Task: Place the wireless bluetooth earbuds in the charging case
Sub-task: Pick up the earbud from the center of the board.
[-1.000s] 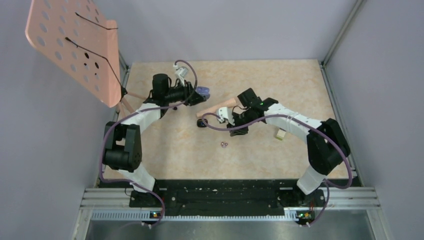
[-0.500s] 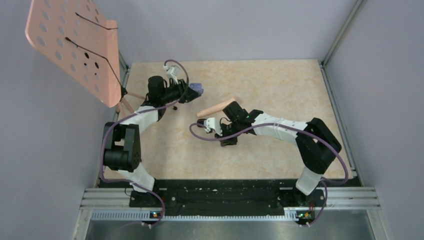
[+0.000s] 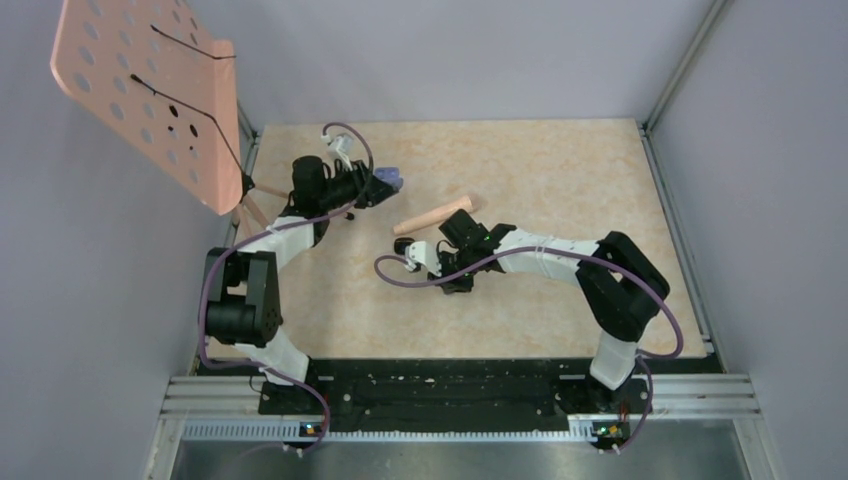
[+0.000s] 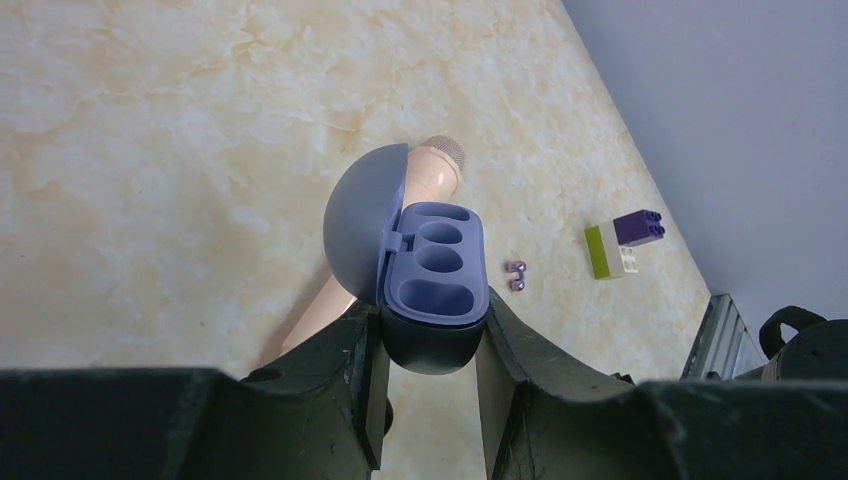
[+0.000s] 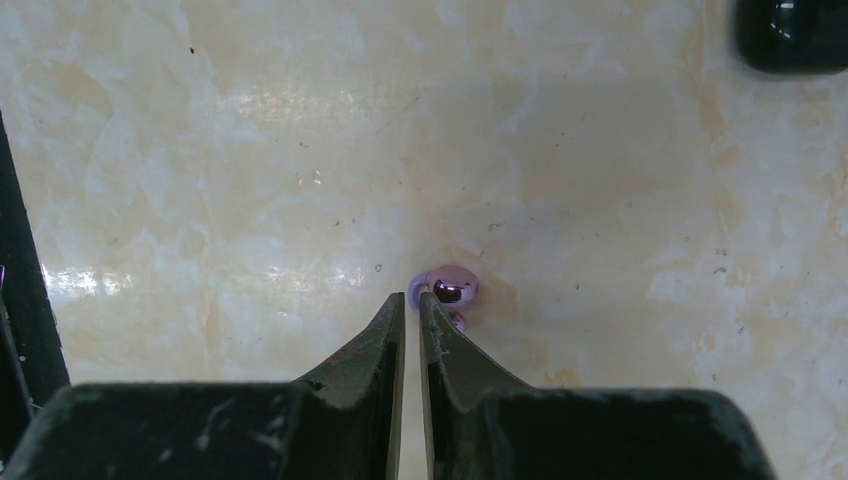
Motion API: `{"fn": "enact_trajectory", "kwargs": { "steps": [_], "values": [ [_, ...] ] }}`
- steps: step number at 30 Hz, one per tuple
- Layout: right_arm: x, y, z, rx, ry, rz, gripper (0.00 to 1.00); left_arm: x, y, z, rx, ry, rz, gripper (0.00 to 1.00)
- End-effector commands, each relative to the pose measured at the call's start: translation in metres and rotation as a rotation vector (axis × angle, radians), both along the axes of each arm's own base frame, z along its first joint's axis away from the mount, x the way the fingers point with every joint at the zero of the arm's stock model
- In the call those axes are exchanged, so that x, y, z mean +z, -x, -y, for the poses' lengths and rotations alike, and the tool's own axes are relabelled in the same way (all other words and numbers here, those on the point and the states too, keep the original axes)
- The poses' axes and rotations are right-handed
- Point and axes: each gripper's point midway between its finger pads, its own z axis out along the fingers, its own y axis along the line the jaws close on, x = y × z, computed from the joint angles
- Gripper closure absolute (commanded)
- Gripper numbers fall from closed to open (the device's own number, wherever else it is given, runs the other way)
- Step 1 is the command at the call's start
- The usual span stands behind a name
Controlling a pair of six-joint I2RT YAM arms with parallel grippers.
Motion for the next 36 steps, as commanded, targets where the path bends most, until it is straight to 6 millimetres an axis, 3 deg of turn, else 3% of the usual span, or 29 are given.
{"fn": "enact_trajectory", "kwargs": {
  "steps": [1, 9, 15, 20, 23, 30, 36],
  "values": [
    [-0.008, 0.005, -0.002, 0.037, 0.009, 0.001, 0.90, 0.027, -0.001, -0.003, 0.008, 0.013, 0.091, 1.00],
    [-0.021, 0.012, 0.002, 0.028, 0.049, -0.031, 0.81, 0.025, 0.000, -0.003, 0.006, 0.012, 0.087, 1.00],
    [-0.029, 0.011, 0.003, 0.009, 0.074, -0.007, 0.80, 0.025, 0.001, -0.003, 0.007, 0.012, 0.086, 1.00],
    [-0.027, 0.003, 0.002, -0.041, 0.075, 0.040, 1.00, 0.025, 0.002, -0.003, 0.003, 0.012, 0.084, 1.00],
    [-0.005, -0.002, 0.004, -0.049, 0.054, 0.042, 1.00, 0.023, 0.004, -0.001, -0.023, 0.005, 0.090, 1.00],
    [0.107, -0.012, 0.013, 0.021, -0.148, -0.153, 1.00, 0.017, 0.025, 0.018, -0.265, 0.002, 0.223, 1.00],
    [0.169, -0.021, 0.037, 0.037, -0.189, -0.274, 1.00, 0.017, 0.056, 0.035, -0.558, 0.031, 0.352, 1.00]
  ]
}}
